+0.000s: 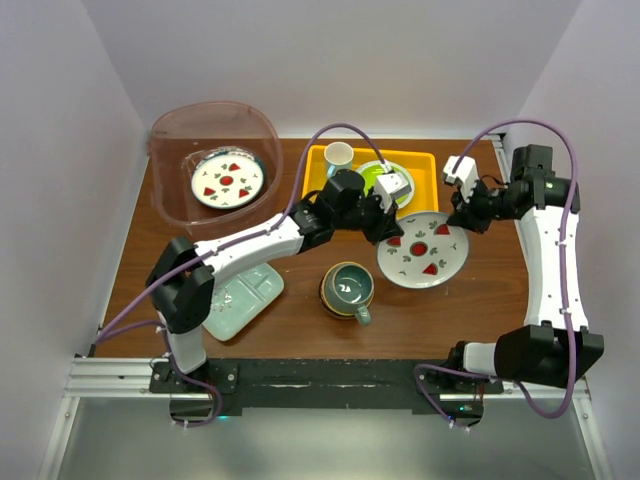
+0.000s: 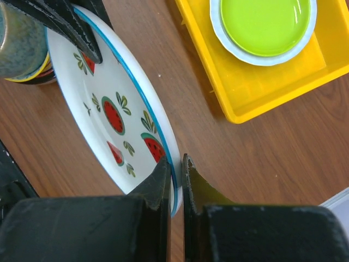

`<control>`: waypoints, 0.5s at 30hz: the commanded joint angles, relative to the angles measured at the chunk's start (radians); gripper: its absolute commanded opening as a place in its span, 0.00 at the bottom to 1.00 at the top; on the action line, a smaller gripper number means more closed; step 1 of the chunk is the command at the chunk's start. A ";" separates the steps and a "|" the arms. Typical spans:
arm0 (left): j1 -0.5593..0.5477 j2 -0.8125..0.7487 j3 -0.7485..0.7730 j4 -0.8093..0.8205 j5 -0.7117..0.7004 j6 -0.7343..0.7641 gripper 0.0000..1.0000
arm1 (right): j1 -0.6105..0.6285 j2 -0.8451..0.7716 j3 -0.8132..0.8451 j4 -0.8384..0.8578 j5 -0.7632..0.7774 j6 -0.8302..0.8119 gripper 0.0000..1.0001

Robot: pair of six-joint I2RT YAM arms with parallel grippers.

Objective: Place the mixed dishes into the plastic bin
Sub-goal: Pick up the plate at the center of the board.

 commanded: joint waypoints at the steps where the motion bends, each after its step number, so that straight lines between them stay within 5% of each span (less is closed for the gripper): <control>1: 0.004 -0.063 0.024 0.033 -0.043 -0.018 0.00 | 0.006 -0.043 0.047 0.000 -0.117 0.090 0.00; 5: 0.036 -0.126 -0.007 0.082 -0.031 -0.121 0.00 | 0.006 -0.034 0.056 0.042 -0.140 0.200 0.00; 8: 0.084 -0.194 -0.060 0.149 0.002 -0.225 0.00 | 0.006 -0.017 0.091 0.040 -0.175 0.263 0.13; 11: 0.131 -0.263 -0.117 0.198 0.019 -0.305 0.00 | 0.006 0.007 0.136 0.029 -0.206 0.314 0.39; 12: 0.141 -0.280 -0.143 0.215 0.019 -0.320 0.00 | 0.005 0.018 0.147 0.028 -0.225 0.323 0.60; 15: 0.188 -0.364 -0.181 0.215 0.006 -0.362 0.00 | 0.003 0.024 0.176 0.038 -0.252 0.369 0.80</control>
